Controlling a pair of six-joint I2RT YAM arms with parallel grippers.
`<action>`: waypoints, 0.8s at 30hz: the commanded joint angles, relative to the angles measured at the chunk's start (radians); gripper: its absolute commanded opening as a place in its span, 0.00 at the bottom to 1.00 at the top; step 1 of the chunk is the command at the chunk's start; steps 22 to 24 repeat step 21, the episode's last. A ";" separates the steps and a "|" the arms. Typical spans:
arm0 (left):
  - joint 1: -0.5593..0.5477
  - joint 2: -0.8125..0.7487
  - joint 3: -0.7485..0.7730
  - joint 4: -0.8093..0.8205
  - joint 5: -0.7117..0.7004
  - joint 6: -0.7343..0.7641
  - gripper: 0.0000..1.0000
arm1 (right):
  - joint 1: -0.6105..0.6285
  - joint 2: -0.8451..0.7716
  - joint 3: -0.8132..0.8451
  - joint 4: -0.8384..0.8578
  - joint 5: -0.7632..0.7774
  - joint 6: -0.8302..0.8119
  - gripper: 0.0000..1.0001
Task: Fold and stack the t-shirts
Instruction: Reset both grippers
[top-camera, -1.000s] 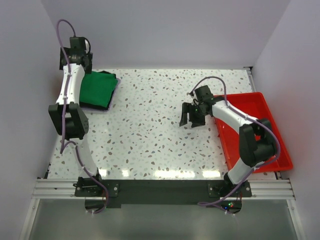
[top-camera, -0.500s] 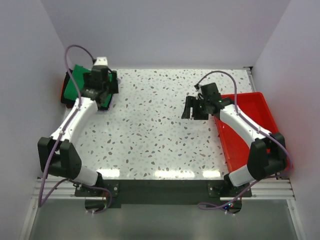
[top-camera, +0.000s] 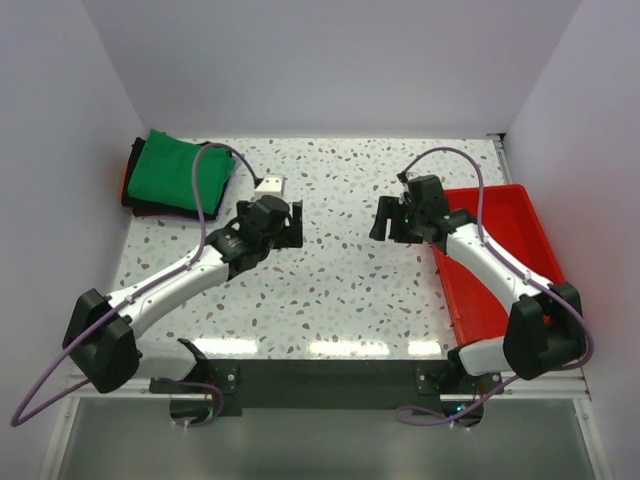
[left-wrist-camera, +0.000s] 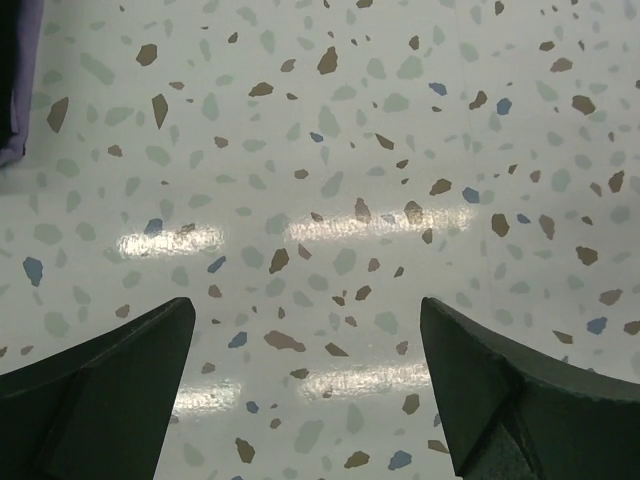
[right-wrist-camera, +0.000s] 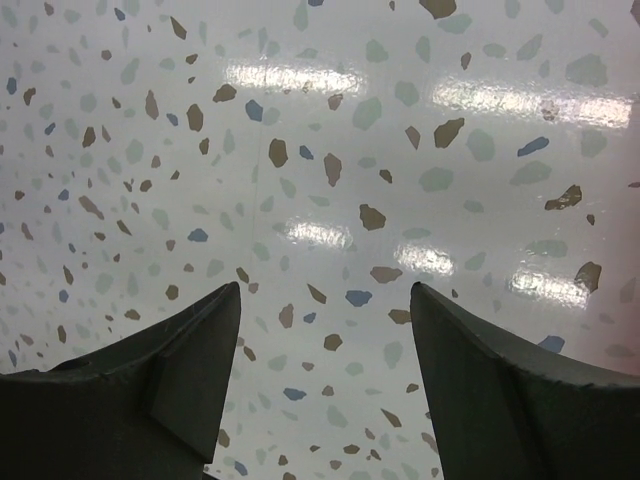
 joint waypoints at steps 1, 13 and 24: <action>-0.011 -0.060 -0.002 0.042 -0.029 -0.082 1.00 | -0.004 -0.052 -0.020 0.083 0.046 0.020 0.72; -0.016 -0.152 -0.045 0.101 -0.072 -0.070 1.00 | -0.001 -0.141 -0.060 0.065 0.115 0.005 0.72; -0.016 -0.169 -0.051 0.124 -0.099 -0.042 1.00 | -0.004 -0.176 -0.077 0.031 0.133 0.017 0.72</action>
